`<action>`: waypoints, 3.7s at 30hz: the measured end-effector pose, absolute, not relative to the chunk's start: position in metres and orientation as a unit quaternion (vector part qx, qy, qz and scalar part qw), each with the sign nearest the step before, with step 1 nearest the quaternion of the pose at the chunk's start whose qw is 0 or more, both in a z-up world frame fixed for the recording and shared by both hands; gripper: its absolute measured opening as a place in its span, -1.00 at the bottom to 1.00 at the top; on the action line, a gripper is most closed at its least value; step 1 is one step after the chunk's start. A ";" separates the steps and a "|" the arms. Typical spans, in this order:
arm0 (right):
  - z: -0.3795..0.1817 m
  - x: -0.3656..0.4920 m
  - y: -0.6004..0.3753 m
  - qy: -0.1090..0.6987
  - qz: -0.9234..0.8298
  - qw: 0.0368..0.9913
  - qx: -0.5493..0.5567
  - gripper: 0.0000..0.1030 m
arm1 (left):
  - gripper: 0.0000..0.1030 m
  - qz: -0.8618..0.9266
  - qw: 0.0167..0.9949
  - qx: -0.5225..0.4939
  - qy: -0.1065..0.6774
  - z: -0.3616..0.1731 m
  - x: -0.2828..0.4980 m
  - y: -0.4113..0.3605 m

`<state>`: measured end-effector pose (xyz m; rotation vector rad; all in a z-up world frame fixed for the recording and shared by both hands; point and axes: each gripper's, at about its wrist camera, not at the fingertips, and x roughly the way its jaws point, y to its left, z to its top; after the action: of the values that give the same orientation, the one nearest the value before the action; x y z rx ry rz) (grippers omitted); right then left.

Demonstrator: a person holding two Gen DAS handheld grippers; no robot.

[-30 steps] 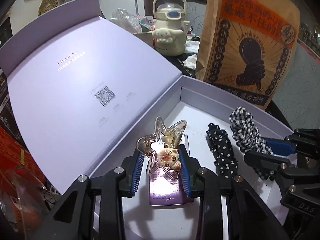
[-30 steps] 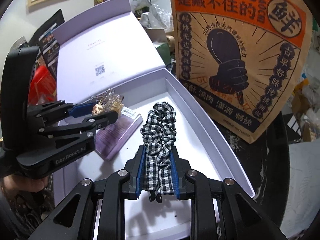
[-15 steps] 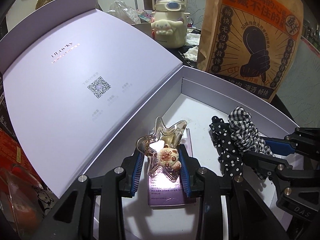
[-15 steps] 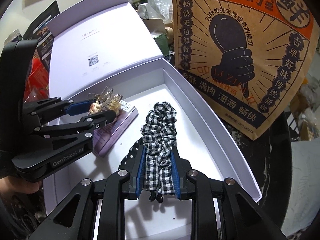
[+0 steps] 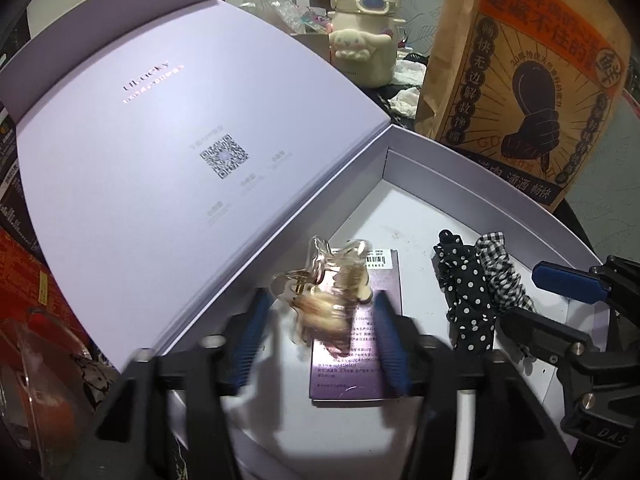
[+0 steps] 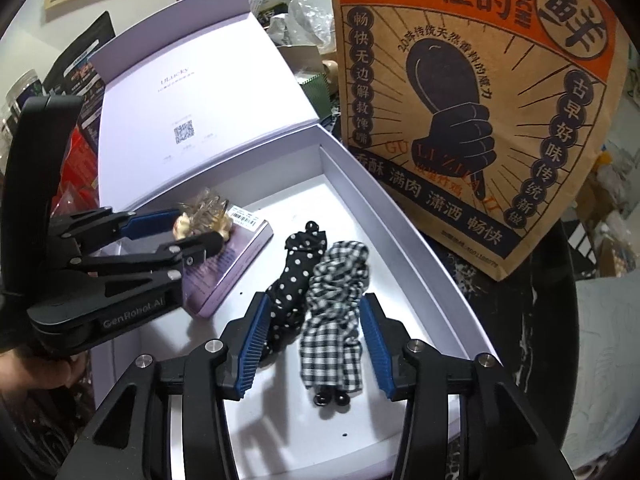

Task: Organize rigid objects
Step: 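Lower both held items into the gift box and open both tools, then withdraw both tools from the gift box toward the gold case and pink compact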

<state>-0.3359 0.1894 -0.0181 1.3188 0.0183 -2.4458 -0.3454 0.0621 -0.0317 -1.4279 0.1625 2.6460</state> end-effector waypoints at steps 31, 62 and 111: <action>0.033 -0.277 0.190 0.000 -0.891 0.173 0.420 0.34 | 1.00 0.907 0.068 -0.414 0.044 0.034 -0.284 0.045; 0.094 -0.180 0.186 -0.003 -0.920 0.175 0.351 0.72 | 1.00 0.933 0.067 -0.351 0.028 0.085 -0.194 0.023; 0.022 -0.079 0.171 -0.023 -0.894 0.197 0.402 0.72 | 1.00 0.908 0.040 -0.417 -0.005 0.022 -0.085 0.001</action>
<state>-0.0792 0.1715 0.0222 1.1244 -0.0649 -2.5042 -0.0853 0.0008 0.0224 -1.2765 -0.0142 2.7820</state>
